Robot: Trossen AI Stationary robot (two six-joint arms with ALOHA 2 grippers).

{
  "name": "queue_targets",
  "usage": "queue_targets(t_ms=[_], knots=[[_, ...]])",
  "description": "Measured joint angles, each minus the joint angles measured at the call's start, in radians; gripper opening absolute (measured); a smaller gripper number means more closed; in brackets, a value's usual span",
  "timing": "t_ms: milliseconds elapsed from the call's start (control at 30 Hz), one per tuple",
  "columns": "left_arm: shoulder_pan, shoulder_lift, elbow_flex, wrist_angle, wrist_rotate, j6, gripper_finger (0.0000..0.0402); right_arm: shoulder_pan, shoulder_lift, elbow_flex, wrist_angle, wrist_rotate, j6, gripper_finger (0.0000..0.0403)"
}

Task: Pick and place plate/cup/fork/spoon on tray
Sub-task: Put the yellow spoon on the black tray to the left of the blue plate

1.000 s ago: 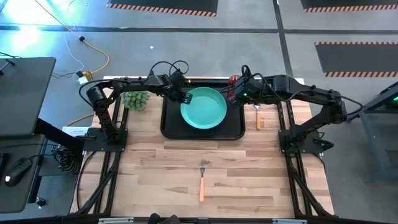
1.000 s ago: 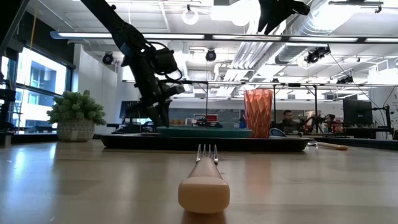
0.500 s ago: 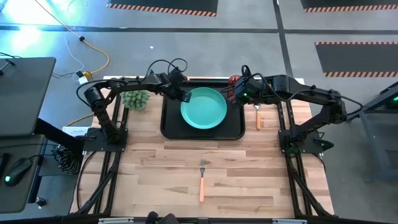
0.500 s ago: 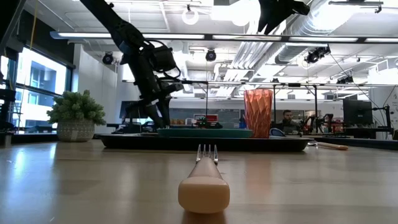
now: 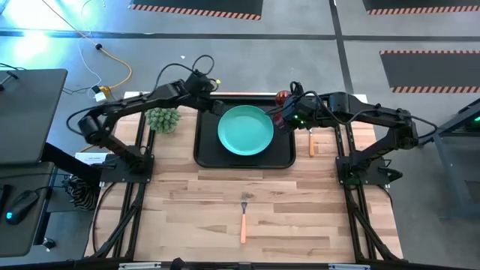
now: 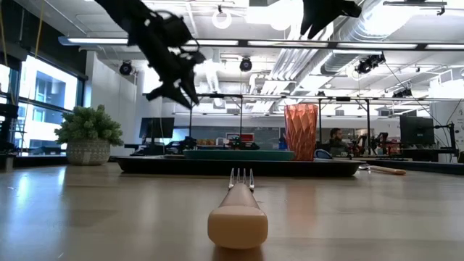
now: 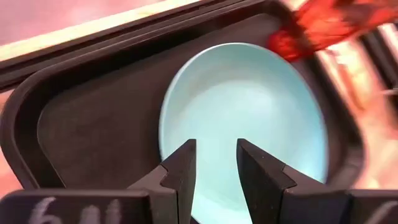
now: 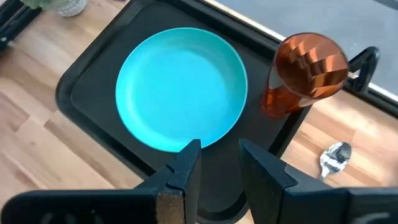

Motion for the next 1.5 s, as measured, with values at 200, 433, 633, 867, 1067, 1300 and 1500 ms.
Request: queue_targets(t_ms=[200,433,633,867,1067,1300,1500], knots=[[-0.037,-0.137,0.000,-0.048,0.025,0.052,0.0106,0.062,0.000,0.000,-0.057,-0.017,0.090,0.0099],[-0.113,-0.243,0.000,-0.141,0.022,0.096,0.0106,0.158,0.000,-0.010,-0.126,-0.018,0.242,0.0099],[-0.187,-0.260,0.000,-0.253,0.021,0.094,0.0106,0.233,0.000,-0.113,-0.127,-0.061,0.381,0.0099],[-0.258,-0.260,0.000,-0.283,0.016,0.095,0.0106,0.300,0.000,-0.253,-0.100,-0.094,0.554,0.0099],[-0.302,-0.260,0.000,-0.321,0.006,0.104,0.0106,0.331,0.000,-0.350,-0.081,-0.120,0.651,0.0099],[-0.368,-0.260,0.000,-0.420,-0.132,0.103,0.0106,0.334,-0.037,-0.497,-0.046,-0.165,0.699,0.0099],[-0.413,-0.260,0.000,-0.435,-0.183,0.080,0.0106,0.321,-0.176,-0.653,0.006,-0.158,0.756,0.0099]])
